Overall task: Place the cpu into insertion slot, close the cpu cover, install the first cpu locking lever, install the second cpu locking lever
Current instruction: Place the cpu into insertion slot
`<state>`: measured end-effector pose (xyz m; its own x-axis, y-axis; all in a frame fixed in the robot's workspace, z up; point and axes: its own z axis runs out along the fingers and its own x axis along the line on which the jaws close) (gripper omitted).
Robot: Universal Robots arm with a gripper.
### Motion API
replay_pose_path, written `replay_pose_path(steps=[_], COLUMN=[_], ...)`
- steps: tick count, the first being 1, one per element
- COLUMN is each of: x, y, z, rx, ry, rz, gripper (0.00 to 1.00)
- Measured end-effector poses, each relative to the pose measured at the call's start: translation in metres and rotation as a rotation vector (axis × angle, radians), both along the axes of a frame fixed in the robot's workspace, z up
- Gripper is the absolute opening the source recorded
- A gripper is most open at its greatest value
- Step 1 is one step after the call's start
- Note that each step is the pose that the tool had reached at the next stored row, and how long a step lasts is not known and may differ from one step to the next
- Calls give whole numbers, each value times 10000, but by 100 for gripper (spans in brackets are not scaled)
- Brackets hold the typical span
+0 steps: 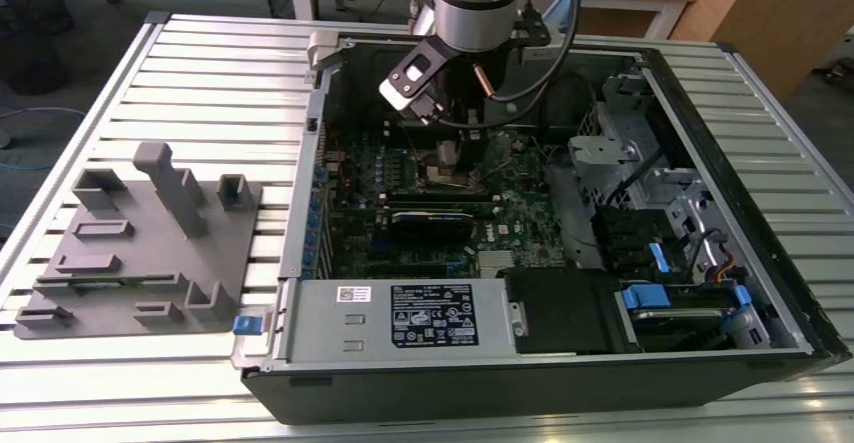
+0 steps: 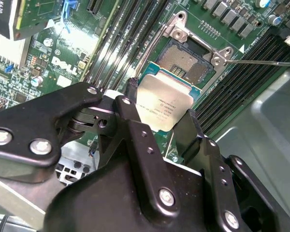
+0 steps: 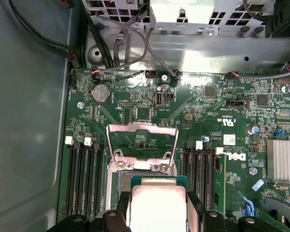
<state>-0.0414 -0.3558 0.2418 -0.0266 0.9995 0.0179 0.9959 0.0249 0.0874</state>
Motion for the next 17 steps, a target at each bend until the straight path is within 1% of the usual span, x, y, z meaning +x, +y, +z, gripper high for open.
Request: replay_pose_path(steps=[8, 14, 17], x=[-34, -50, -52], y=[43, 91, 106], z=[-82, -140, -184], rx=[5, 6, 5], ry=[-1, -1, 0], rz=[2, 1, 1], gripper=[54, 54, 54])
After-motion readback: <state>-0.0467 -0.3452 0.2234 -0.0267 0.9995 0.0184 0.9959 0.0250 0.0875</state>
